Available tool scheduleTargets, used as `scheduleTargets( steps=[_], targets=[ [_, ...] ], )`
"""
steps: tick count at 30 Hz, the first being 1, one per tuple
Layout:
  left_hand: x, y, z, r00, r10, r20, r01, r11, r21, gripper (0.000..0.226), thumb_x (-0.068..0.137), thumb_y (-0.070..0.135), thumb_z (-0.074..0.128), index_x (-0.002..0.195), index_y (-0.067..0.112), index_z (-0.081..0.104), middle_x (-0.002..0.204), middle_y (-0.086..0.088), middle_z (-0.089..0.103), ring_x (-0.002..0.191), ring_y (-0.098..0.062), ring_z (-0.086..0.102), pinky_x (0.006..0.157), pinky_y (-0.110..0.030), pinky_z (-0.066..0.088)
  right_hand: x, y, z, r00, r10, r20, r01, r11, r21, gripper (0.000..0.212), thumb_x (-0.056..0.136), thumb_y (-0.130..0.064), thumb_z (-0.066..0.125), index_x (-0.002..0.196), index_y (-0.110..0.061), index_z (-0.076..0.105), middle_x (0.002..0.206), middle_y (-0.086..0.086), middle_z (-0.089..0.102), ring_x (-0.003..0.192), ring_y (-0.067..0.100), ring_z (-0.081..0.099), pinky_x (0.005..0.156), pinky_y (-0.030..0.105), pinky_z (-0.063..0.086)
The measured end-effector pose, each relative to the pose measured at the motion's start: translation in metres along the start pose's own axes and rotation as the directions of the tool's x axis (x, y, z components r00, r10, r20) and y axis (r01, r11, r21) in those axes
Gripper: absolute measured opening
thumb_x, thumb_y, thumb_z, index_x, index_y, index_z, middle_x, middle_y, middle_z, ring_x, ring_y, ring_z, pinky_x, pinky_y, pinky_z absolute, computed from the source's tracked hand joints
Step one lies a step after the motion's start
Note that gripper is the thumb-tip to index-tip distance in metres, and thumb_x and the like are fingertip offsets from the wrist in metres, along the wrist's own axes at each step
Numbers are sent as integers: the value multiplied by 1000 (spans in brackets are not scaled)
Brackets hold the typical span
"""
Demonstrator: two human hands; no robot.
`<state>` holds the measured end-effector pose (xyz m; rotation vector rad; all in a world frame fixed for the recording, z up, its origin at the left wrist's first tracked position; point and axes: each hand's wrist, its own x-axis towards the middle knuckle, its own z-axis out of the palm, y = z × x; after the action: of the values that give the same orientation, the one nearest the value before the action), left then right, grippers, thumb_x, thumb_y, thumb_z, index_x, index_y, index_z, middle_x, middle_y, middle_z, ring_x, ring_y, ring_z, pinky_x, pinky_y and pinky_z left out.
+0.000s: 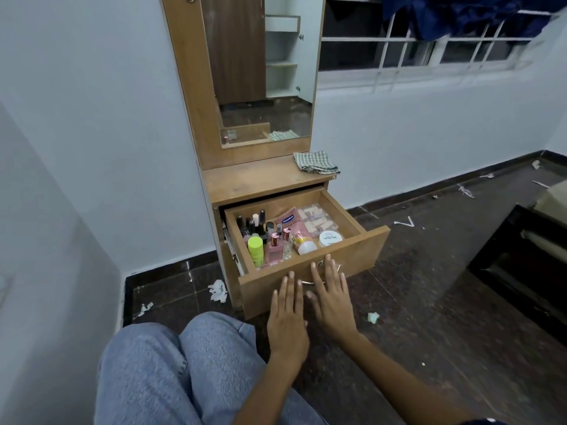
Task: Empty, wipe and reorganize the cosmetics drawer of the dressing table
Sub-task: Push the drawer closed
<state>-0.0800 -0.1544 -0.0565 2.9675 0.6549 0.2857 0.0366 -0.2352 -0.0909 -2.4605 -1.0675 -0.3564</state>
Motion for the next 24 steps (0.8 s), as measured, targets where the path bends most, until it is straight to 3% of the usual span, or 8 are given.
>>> scheduleTargets(
  steps=[4,7,10,21,24],
  targets=[
    [4,-4,9,999,20,-26,-21,999,-39,106,59,33,87,145,4,32,153,-15,24,141,-28,24,115,-43,21,1,1,9,1000,-20,-20,21,999,38,64,99,-42,31,152,-25,0,160,10,-9,148,27,0,115,45,14],
    [8,-9,15,999,32,-36,-35,997,-73,112,59,33,87,144,4,20,154,-13,24,141,-26,26,118,-41,16,3,1,13,999,-36,-32,37,998,58,64,99,-42,31,152,-22,2,160,12,-8,148,28,-1,115,47,14],
    [15,-13,16,999,31,-25,-34,994,-103,112,57,33,87,144,4,22,153,-12,28,140,-25,28,117,-41,16,10,1,16,999,-34,-32,36,997,66,64,99,-44,30,153,-21,3,160,12,-8,148,28,0,114,49,17],
    [71,-41,8,999,-2,-33,-1,996,-86,119,58,35,86,146,4,13,152,-11,27,140,-24,27,115,-38,11,72,-8,37,998,-51,-19,53,996,75,60,101,-46,23,152,-21,5,160,12,-6,147,31,6,113,48,23],
    [92,-53,5,999,-50,3,50,999,-14,113,70,37,78,147,4,3,155,-12,18,143,-23,15,117,-39,1,96,-10,46,999,-48,-4,48,998,46,60,101,-48,20,152,-21,5,159,13,-4,147,31,7,113,45,22]
  ],
)
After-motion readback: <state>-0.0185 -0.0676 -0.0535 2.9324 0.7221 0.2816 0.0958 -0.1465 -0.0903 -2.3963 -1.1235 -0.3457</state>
